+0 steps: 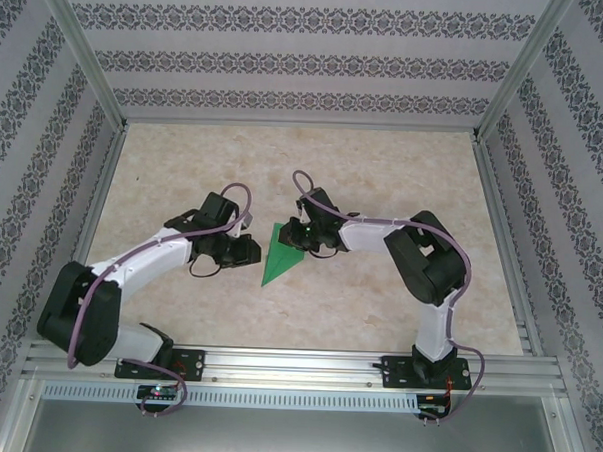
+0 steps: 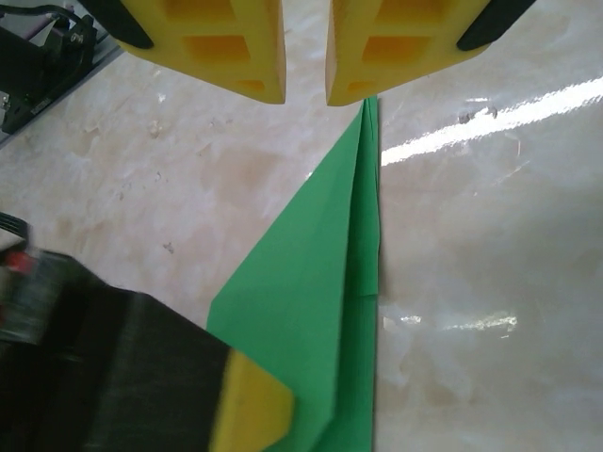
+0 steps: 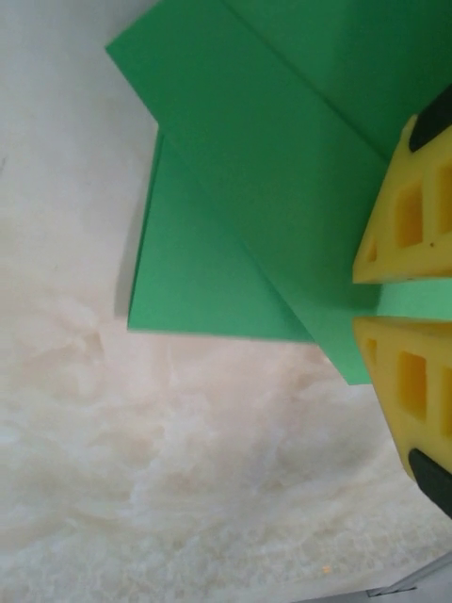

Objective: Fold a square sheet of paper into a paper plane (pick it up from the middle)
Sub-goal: Fourth fold the wing at the center of the table, then turn over the paper at the center of the table.

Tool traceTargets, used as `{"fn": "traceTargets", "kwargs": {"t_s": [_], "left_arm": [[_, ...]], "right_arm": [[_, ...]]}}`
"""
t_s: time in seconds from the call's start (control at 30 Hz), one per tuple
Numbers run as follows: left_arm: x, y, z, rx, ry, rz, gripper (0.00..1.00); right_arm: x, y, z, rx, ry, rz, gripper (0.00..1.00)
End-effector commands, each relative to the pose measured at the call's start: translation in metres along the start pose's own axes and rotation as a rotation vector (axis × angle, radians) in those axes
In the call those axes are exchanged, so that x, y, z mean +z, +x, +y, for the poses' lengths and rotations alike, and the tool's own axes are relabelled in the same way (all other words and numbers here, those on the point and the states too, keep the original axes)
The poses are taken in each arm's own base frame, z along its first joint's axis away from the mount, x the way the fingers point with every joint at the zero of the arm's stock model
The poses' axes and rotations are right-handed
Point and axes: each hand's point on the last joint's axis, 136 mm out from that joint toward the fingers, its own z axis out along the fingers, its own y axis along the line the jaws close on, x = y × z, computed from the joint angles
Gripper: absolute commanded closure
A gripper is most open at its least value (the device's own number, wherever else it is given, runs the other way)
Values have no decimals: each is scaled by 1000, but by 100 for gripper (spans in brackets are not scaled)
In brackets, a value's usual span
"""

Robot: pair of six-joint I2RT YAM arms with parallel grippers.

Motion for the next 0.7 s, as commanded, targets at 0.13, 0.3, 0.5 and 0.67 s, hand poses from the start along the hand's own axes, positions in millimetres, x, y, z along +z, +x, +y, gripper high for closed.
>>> {"fn": "traceTargets", "kwargs": {"t_s": [0.13,0.3,0.5,0.67], "left_arm": [[21,-23,-16,45,33,26,79],[34,-29,-9,77,-34,63,76],[46,-35,-1,109,-116,75,76],[54,-39,-3,127,-130,87,82]], "right_arm": [[-48,-8,-1,-15,79,-120,78],[-60,5,-17,39,99,-152,73],[-58,23,-28,79,106,-147,69],[-49,33,-34,96,118,-130,65]]}}
